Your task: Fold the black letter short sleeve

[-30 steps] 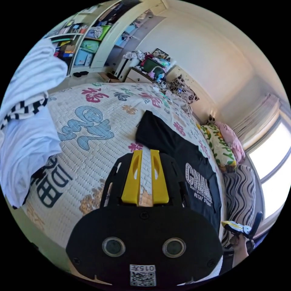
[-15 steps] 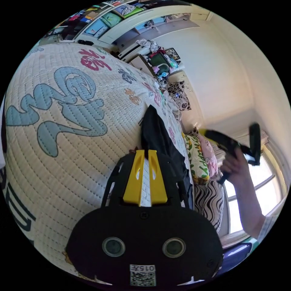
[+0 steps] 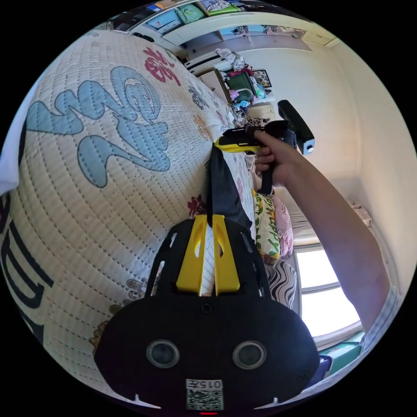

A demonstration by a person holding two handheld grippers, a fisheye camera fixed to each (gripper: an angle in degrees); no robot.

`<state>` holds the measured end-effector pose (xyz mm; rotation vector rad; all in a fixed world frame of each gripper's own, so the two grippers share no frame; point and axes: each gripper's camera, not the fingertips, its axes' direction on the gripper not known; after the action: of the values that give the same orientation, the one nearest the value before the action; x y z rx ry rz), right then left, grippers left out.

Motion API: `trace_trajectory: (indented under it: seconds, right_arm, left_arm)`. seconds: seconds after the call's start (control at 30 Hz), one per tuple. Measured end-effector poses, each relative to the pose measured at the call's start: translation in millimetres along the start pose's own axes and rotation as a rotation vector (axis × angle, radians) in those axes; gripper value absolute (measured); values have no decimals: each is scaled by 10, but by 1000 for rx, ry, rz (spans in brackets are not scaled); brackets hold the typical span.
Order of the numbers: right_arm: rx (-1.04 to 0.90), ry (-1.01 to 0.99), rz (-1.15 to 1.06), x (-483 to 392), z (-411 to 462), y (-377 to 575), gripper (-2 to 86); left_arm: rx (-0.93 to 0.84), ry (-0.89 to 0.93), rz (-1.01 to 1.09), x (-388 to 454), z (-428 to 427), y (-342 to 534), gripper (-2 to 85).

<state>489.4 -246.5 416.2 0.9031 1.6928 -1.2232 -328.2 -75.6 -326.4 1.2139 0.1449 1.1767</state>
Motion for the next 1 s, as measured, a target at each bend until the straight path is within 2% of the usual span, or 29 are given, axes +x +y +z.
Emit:
trace_trajectory:
  seconds: [0.07, 0.2, 0.33, 0.5, 0.6, 0.73, 0.9, 1.0]
  right_arm:
    - [-14, 32, 3, -86, 122, -133, 5]
    - [-22, 119, -69, -264, 259, -271, -7]
    - [42, 49, -114, -409, 217, -395, -8]
    - [0, 220, -207, -595, 304, -538, 6]
    - [-54, 290, -218, -579, 410, -592, 51]
    - [-138, 272, -185, -424, 547, -661, 36]
    - [-95, 234, -177, -260, 406, -657, -3]
    - [-22, 199, -165, -59, 151, -552, -7]
  left_arm:
    - [-1, 4, -11, -17, -43, -22, -2]
    - [-1, 22, -36, -45, -103, -34, -2]
    - [6, 14, -33, -14, -161, -38, -2]
    - [11, 8, -38, 19, -175, -2, -2]
    - [11, 10, -37, 58, -178, 16, -2]
    - [11, 6, -42, 107, -150, 75, -2]
    - [15, -3, -24, 229, -119, 161, -2]
    - [54, -45, 80, 497, -148, 259, -2]
